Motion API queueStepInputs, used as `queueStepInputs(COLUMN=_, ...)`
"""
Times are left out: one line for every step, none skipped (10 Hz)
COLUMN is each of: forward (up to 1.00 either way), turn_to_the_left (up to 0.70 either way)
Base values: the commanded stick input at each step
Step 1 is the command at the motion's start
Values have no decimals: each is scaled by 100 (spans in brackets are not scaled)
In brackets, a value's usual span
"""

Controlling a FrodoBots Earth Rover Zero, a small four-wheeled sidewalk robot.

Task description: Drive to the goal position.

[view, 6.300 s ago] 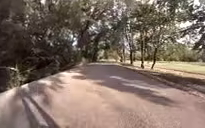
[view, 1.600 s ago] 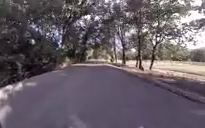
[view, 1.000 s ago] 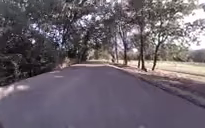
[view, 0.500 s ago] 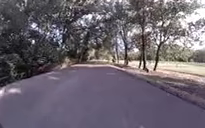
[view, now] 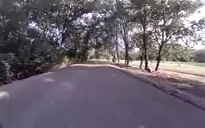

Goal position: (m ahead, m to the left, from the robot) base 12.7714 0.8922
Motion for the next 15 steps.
queueStepInputs(forward=70, turn_to_the_left=0)
queueStepInputs(forward=70, turn_to_the_left=0)
queueStepInputs(forward=70, turn_to_the_left=0)
queueStepInputs(forward=70, turn_to_the_left=0)
queueStepInputs(forward=70, turn_to_the_left=0)
queueStepInputs(forward=70, turn_to_the_left=0)
queueStepInputs(forward=70, turn_to_the_left=0)
queueStepInputs(forward=70, turn_to_the_left=0)
queueStepInputs(forward=70, turn_to_the_left=0)
queueStepInputs(forward=70, turn_to_the_left=0)
queueStepInputs(forward=70, turn_to_the_left=0)
queueStepInputs(forward=70, turn_to_the_left=0)
queueStepInputs(forward=70, turn_to_the_left=0)
queueStepInputs(forward=70, turn_to_the_left=0)
queueStepInputs(forward=70, turn_to_the_left=0)
